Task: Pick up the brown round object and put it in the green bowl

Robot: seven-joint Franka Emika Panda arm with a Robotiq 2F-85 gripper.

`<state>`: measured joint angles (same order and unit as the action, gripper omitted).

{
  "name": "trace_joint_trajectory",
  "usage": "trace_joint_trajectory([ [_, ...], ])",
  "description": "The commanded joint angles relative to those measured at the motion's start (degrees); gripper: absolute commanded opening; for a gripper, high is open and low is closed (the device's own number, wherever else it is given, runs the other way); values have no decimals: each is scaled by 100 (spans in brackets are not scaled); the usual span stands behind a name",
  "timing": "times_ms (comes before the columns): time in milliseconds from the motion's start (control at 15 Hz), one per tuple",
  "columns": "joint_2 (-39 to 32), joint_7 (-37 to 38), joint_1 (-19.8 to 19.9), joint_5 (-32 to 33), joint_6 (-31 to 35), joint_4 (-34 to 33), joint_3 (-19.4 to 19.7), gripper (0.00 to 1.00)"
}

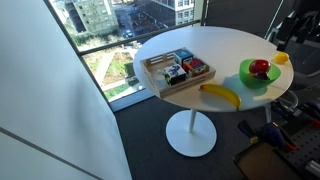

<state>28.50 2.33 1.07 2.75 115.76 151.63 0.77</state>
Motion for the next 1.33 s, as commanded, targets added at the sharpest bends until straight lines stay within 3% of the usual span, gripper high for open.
trace_joint_trajectory([
  [0,308,103,43,-72,-317,-142,-22,100],
  [600,820,43,41,-97,-285,-101,15,100],
  [1267,744,5,40,-15,-152,-82,-17,100],
])
